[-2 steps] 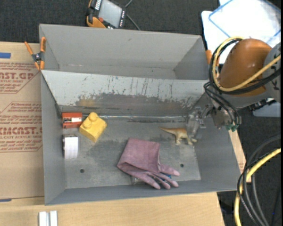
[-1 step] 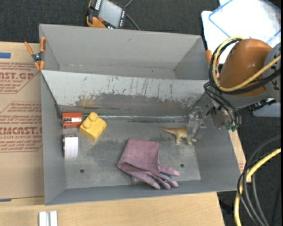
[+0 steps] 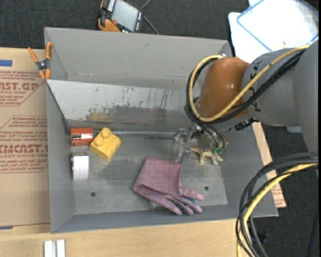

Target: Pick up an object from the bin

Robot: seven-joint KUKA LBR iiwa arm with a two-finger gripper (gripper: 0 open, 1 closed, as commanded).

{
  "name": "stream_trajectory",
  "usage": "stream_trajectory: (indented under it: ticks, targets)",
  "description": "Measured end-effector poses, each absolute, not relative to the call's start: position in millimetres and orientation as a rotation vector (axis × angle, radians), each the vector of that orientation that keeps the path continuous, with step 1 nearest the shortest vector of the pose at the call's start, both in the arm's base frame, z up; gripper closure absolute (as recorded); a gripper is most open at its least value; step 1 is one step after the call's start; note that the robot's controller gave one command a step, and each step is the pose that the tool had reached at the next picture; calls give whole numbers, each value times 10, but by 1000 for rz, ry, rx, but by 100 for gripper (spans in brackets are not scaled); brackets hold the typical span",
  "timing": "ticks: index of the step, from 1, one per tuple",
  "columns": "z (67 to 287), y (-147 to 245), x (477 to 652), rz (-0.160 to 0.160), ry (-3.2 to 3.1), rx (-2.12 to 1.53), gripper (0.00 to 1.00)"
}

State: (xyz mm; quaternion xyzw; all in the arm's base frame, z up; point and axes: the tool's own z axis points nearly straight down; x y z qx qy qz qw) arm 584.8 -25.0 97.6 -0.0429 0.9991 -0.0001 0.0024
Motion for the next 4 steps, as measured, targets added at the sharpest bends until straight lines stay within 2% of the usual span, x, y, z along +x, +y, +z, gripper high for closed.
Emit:
stream_trajectory:
  ticks: [1, 2, 3, 4]
  targets:
    - [951, -243, 5837, 2, 3137, -84, 100]
    - [698, -155, 5805, 5, 3126, -286, 100]
    - [709, 254, 5706, 1, 3108, -381, 100]
    - [704, -164, 5883, 1, 3116, -322, 0]
